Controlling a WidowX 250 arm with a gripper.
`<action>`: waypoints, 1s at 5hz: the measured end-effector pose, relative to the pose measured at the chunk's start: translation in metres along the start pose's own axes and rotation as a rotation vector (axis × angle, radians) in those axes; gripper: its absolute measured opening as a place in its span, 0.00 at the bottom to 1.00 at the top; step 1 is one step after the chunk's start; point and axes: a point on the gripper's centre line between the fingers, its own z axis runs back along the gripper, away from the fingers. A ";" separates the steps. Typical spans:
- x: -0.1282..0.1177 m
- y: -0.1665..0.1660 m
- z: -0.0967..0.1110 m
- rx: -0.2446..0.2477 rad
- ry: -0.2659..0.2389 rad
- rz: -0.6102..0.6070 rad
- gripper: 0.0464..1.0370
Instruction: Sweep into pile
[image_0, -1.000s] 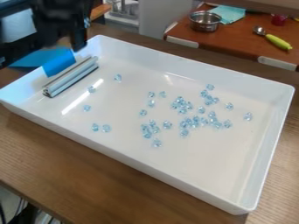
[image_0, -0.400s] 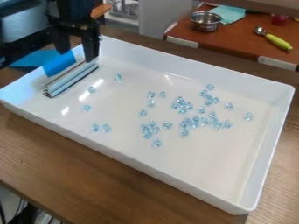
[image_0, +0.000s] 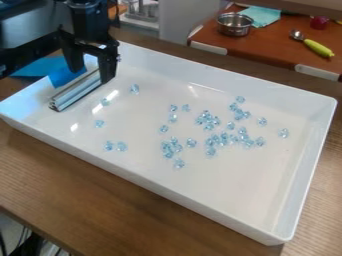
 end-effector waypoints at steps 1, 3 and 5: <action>-0.005 0.000 -0.006 0.014 0.013 -0.005 0.96; -0.002 0.002 -0.012 0.056 0.009 -0.022 0.96; -0.005 0.000 -0.025 0.119 0.057 -0.038 0.84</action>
